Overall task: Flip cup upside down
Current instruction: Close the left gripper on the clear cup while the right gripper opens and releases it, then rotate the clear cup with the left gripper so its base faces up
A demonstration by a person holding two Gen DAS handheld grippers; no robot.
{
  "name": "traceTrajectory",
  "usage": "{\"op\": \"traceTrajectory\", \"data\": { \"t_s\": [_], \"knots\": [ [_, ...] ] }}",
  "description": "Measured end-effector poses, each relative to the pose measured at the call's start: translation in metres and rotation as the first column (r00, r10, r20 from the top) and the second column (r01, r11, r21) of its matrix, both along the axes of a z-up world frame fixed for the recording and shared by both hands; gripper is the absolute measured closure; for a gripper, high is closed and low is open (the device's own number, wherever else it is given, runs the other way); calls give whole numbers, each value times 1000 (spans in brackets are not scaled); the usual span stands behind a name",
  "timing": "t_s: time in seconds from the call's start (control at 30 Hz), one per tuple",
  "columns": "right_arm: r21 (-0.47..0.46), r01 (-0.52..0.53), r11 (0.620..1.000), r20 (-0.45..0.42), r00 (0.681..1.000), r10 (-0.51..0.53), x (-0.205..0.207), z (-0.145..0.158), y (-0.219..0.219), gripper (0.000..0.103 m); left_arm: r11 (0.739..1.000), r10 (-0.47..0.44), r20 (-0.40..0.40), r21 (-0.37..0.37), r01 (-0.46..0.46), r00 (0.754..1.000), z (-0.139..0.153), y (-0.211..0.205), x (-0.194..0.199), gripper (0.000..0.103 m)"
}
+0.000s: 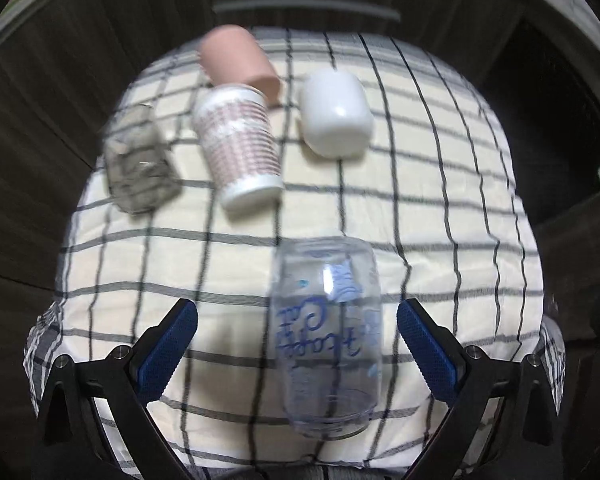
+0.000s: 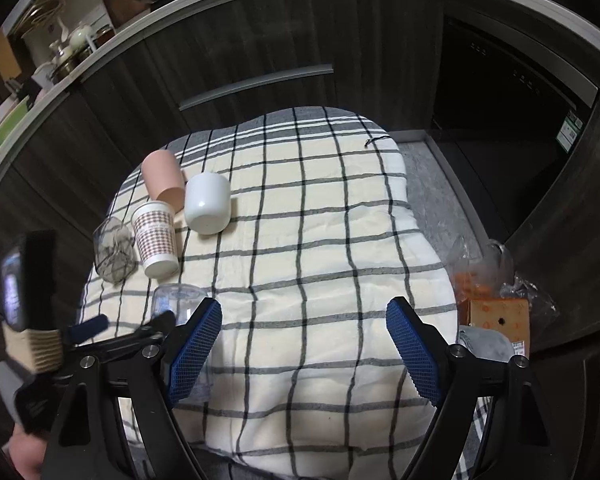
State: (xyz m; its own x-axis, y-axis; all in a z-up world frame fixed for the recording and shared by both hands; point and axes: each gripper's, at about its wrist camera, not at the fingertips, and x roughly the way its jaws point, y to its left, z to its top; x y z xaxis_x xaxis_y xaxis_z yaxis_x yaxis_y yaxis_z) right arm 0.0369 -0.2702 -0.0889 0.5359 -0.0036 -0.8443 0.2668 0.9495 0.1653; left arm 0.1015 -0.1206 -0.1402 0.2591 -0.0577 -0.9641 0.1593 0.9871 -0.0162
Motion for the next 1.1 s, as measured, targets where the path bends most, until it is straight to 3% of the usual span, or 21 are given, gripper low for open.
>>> {"op": "traceTrajectory", "data": {
  "t_s": [0.23, 0.47, 0.57, 0.7, 0.97, 1.1],
  "knots": [
    [49, 33, 998, 3, 999, -33, 4, -7, -21, 19, 999, -32, -194, 32, 39, 981, -31, -28, 17, 6],
    [103, 39, 994, -11, 999, -38, 13, -22, -28, 19, 996, -42, -297, 59, 63, 954, -55, -43, 32, 8],
    [124, 40, 992, -20, 999, -38, 18, -28, -29, 19, 995, -40, -336, 73, 68, 941, -66, -44, 38, 17],
    [143, 34, 989, -21, 999, -31, 26, -33, -27, 19, 993, -40, -354, 90, 77, 934, -74, -47, 47, 31],
    [163, 28, 986, -20, 999, -25, 31, -33, -22, 19, 996, -51, -356, 51, 74, 933, -66, -32, 49, 31],
    [158, 24, 987, -18, 1000, -21, 29, -30, -20, 19, 995, -75, -278, 46, 91, 958, -43, -18, 38, 31]
  ]
}}
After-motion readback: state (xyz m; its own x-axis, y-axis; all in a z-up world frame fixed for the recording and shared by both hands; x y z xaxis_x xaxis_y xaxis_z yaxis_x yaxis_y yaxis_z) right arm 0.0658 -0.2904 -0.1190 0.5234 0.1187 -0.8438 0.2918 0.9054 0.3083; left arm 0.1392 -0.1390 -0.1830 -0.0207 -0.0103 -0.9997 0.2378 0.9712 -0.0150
